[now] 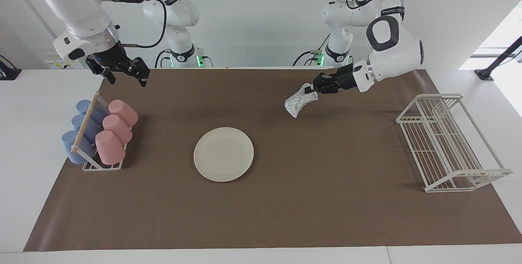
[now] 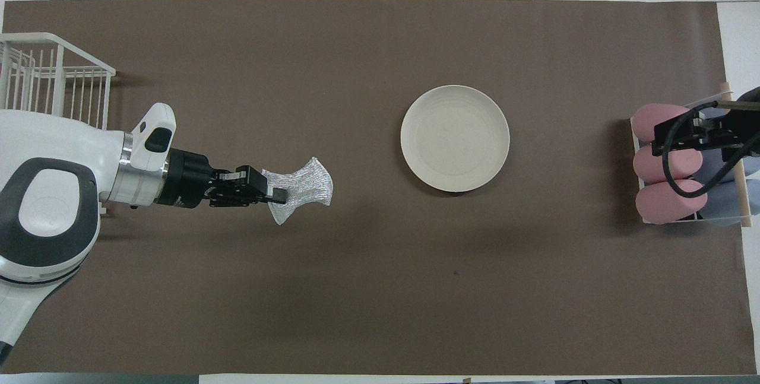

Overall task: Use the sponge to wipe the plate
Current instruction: 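Lower the sponge into the rack and open the left gripper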

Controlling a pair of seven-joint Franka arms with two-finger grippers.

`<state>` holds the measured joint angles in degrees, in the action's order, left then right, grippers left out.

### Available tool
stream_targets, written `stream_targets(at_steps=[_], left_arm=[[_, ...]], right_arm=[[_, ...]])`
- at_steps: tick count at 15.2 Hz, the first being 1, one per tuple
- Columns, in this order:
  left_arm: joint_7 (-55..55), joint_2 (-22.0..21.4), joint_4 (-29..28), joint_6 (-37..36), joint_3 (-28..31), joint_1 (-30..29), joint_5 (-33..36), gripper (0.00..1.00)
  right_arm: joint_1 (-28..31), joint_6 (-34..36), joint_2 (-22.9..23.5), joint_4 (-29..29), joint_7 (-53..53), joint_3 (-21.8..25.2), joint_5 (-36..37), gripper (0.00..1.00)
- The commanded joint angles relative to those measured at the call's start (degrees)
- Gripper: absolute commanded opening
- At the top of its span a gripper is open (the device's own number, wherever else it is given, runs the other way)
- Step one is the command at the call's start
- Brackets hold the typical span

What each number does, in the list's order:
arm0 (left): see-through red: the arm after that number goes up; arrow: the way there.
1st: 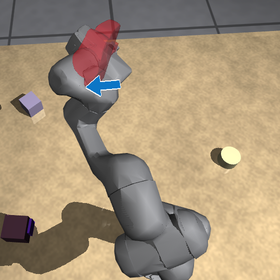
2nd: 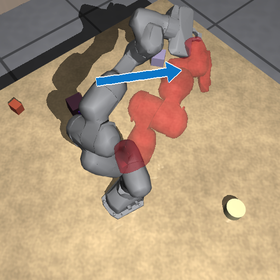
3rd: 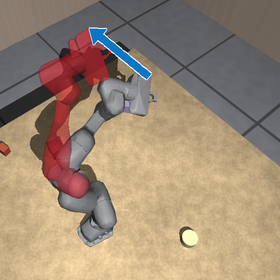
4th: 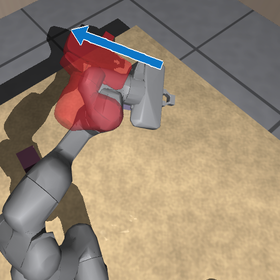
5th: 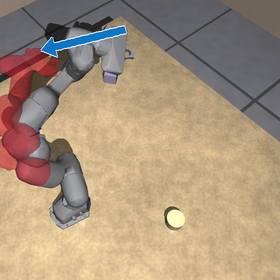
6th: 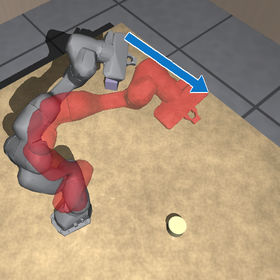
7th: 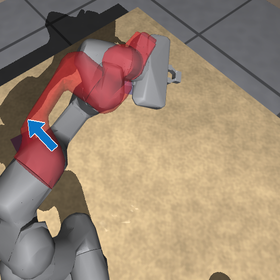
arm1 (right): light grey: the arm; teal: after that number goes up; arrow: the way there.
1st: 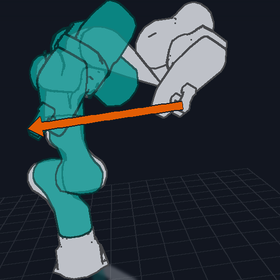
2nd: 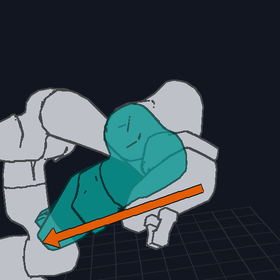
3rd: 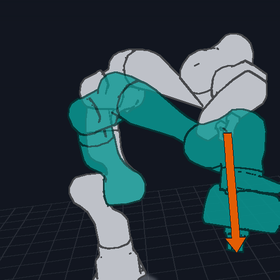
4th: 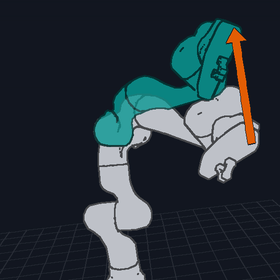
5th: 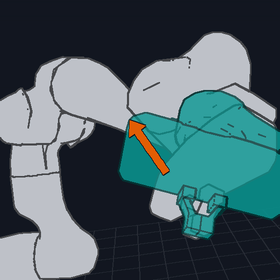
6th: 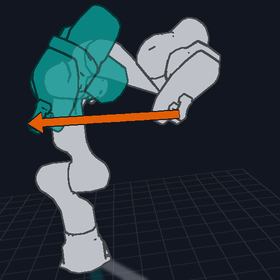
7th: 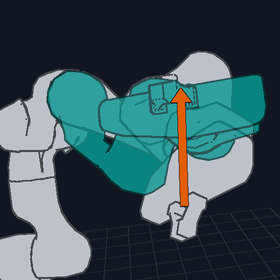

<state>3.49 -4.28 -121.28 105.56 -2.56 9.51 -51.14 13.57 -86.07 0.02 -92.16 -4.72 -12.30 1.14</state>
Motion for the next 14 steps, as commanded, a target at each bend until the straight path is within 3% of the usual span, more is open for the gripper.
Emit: stream_targets(at_steps=[1,3,7,11,14], left_arm=[[-6.8,2.16,5.34,-1.93,-0.25,-1.07,8.48,0.0],[-11.99,3.48,9.29,-2.55,-0.25,-0.46,14.81,0.0],[-14.64,5.77,15.88,-7.54,-0.25,-0.98,26.33,0.0],[-18.42,8.23,22.48,-13.17,-0.25,-0.11,41.79,0.0],[-18.51,8.58,24.07,-16.34,-0.69,0.07,52.52,0.0]], right_arm=[[-2.64,-0.07,0.95,-0.74,4.11,4.36,0.0,1.0],[-11.17,-1.9,1.3,-1.0,4.28,13.06,-0.17,1.0],[-15.85,-4.2,-0.8,-3.72,4.8,18.01,-0.17,1.0],[-15.59,-3.5,-1.07,-2.94,9.56,19.86,-0.35,1.0],[-15.86,-3.5,-2.74,-3.81,9.21,19.43,-0.08,1.0]])
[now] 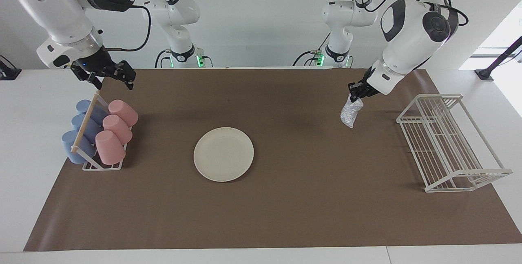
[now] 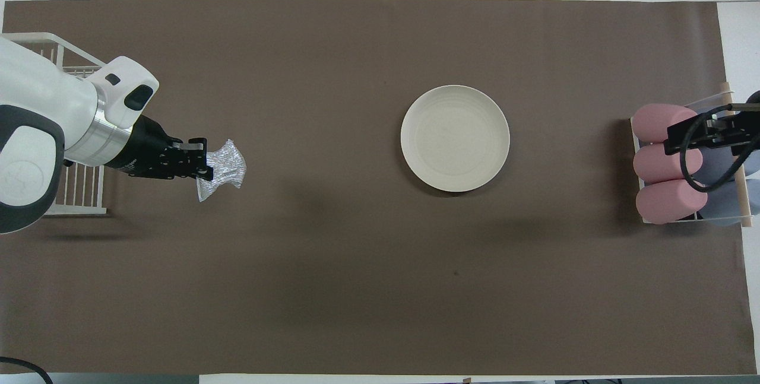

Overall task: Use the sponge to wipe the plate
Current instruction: 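Lower the sponge into the rack and open the left gripper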

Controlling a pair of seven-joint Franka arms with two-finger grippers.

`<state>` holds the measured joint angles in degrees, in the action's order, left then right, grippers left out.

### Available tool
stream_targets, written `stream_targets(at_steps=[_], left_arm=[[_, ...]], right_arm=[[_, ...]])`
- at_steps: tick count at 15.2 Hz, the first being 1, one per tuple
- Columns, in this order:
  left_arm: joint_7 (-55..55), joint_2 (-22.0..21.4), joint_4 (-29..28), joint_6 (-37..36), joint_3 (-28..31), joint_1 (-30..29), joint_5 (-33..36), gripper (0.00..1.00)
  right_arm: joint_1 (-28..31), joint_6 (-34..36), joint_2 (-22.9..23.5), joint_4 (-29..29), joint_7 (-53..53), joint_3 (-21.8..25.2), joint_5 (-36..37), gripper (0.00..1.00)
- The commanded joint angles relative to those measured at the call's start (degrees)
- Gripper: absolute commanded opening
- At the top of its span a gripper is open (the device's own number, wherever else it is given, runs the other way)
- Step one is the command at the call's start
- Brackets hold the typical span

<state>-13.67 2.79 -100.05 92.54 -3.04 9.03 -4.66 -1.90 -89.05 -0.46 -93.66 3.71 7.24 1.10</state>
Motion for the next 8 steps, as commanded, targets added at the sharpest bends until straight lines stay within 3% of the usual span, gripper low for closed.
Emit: stream_targets(at_steps=[1,8], left_arm=[[-1.71,1.61,3.62,-4.46,-0.21,0.99,9.28,0.0],[-8.65,2.66,5.65,-10.88,-0.21,6.16,36.17,0.0]], right_arm=[[-0.38,-1.03,-2.78,-3.28,0.51,-0.38,0.04,1.0],[-0.38,-1.56,-3.4,-4.52,-0.9,-3.01,-0.04,1.0]])
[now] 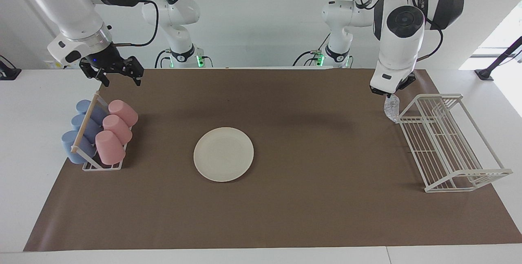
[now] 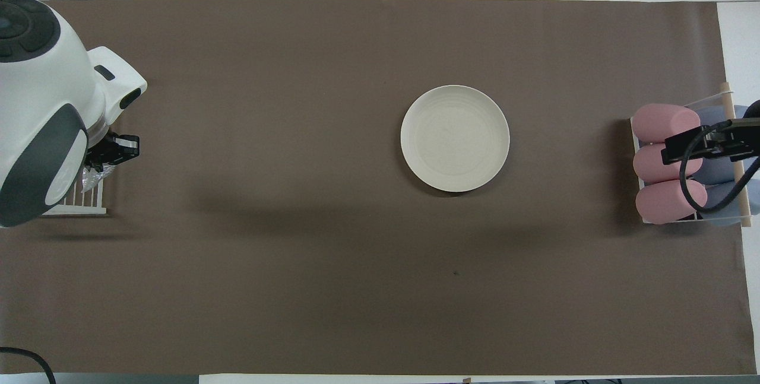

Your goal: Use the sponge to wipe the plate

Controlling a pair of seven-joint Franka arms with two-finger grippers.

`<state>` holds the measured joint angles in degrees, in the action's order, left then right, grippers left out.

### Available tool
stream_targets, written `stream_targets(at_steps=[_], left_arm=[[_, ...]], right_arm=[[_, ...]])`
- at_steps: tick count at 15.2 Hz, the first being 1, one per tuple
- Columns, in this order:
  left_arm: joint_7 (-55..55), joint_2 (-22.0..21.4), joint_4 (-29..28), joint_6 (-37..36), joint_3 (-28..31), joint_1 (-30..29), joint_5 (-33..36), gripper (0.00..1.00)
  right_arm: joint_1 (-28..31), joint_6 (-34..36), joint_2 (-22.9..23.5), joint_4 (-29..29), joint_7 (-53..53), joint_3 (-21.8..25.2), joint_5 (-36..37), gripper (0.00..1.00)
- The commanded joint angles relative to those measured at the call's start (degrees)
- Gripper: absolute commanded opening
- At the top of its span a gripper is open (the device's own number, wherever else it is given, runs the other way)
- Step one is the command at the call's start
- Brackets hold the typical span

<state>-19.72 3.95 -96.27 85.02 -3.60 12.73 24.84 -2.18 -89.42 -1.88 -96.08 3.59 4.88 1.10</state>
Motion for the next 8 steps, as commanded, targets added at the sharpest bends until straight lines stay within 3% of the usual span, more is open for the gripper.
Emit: stream_targets(at_steps=[1,3,8], left_arm=[[-3.3,2.72,1.88,-4.24,0.35,3.43,10.89,0.0],[-3.49,5.17,2.14,-7.05,0.35,3.7,19.5,0.0],[-3.49,9.31,3.46,-9.7,0.7,3.0,32.35,0.0]], right_arm=[[-0.02,-1.29,-1.98,-1.84,-0.86,-1.1,-0.13,1.0],[0.42,-1.2,-2.07,-2.01,-0.68,-1.01,-0.13,1.0],[-0.02,-0.67,-2.07,-2.01,-0.95,-1.01,-0.04,1.0]])
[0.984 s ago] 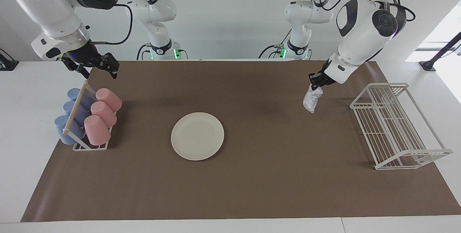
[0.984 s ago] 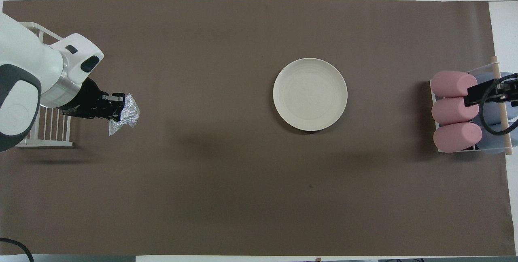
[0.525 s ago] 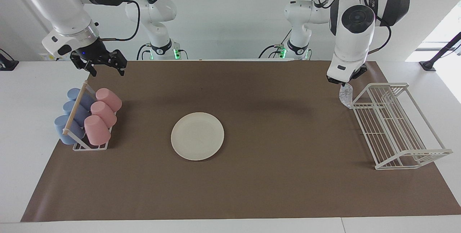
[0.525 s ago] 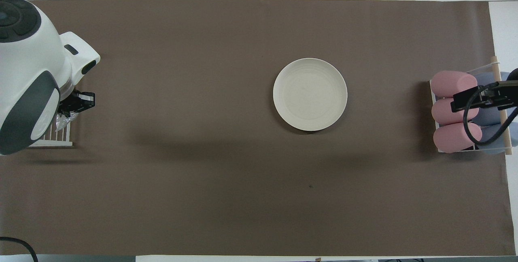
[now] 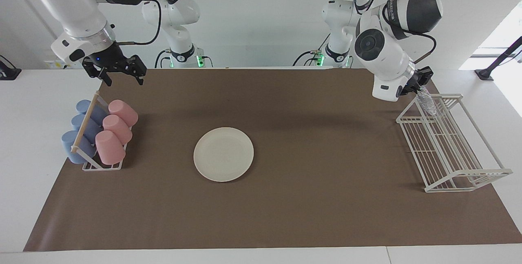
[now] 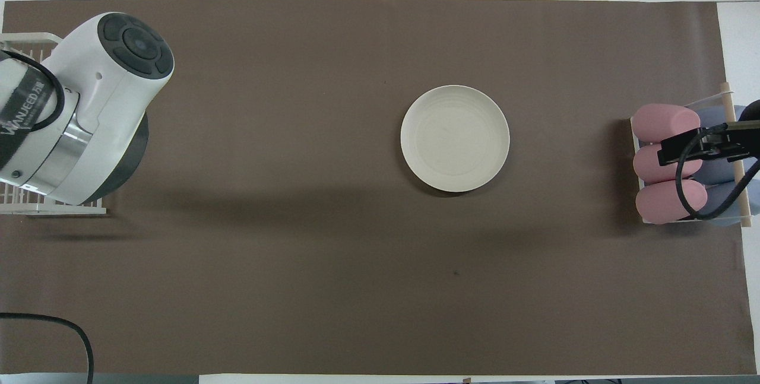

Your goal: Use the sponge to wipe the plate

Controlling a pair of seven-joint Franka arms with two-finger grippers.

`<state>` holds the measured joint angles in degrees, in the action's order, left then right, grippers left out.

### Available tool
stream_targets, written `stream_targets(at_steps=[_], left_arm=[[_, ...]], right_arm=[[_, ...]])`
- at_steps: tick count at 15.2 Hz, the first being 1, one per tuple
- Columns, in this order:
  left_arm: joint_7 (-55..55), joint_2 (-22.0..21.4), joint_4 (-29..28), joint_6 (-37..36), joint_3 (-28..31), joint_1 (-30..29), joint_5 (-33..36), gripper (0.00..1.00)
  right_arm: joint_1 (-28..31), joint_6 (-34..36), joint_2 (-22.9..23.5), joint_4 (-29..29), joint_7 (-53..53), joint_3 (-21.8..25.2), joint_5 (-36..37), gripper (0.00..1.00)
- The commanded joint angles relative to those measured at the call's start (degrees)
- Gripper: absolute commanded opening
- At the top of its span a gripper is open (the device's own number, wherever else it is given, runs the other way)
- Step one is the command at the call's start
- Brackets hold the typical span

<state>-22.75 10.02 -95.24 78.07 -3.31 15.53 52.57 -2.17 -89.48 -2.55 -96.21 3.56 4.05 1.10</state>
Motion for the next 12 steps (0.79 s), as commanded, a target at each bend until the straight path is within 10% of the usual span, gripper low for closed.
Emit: stream_targets(at_steps=[1,6,12], left_arm=[[-0.45,4.73,2.43,-2.84,0.41,0.11,6.38,0.0],[-1.5,13.61,1.99,-5.12,0.5,0.12,13.87,0.0],[-8.18,13.18,-1.97,-2.67,0.32,-0.59,11.42,0.0]], right_arm=[[-0.03,-0.79,-1.4,-1.87,-1.01,-0.18,-0.04,1.0],[-0.29,-1.23,-1.4,-1.78,-3.73,-1.67,-0.04,1.0],[0.59,-1.32,-1.31,-1.43,-4.18,-1.85,-0.31,1.0]])
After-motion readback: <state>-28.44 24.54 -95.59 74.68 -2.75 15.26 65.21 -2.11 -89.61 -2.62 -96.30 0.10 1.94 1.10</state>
